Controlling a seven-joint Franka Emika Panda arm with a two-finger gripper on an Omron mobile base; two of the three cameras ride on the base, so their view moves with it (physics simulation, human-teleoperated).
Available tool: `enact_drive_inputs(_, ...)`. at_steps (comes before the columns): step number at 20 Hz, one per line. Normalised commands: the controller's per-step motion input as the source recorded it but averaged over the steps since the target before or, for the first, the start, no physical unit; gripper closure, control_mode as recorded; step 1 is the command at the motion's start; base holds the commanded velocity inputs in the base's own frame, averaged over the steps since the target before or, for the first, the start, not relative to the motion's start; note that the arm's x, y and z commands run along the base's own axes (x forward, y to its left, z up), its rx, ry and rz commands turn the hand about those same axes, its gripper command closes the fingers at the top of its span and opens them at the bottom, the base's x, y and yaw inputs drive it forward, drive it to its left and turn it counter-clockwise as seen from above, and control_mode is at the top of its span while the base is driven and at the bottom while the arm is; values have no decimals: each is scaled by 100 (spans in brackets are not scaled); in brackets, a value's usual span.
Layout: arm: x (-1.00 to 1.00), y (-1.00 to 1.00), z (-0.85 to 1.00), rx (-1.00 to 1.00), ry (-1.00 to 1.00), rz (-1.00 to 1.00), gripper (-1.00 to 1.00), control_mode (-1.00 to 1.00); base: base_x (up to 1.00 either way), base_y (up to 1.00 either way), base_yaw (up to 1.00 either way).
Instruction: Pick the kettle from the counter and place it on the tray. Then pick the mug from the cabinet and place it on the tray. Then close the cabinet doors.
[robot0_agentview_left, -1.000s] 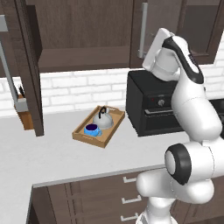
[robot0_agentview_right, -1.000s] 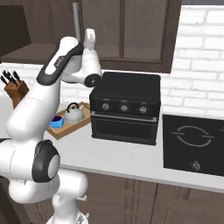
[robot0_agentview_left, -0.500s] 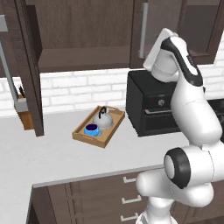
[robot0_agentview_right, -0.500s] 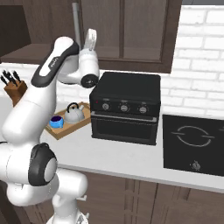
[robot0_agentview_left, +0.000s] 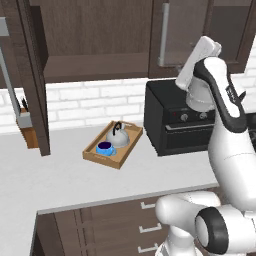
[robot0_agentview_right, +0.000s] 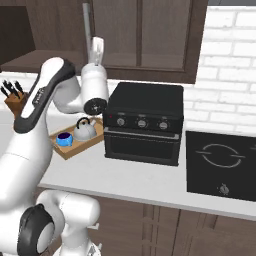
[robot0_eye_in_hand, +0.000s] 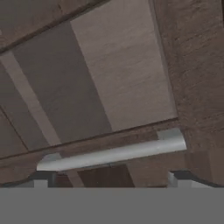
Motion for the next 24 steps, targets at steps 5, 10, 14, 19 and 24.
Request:
enact_drive_inputs(5,-100,37,34,-26,19,0,-100,-100,0,0,0)
enact_drive_inputs(10,-80,34,-9,-23,14,6,-100,-100,0,0,0)
enact_drive_inputs(14,-41,41,-27,-16,10,11,-100,-100,0,0,0)
enact_drive_inputs(19,-68,71,-1,-21,25,1,-100,-100,0,0,0)
enact_drive_inputs(24,-82,73,0,-26,30,0,-100,-100,0,0,0)
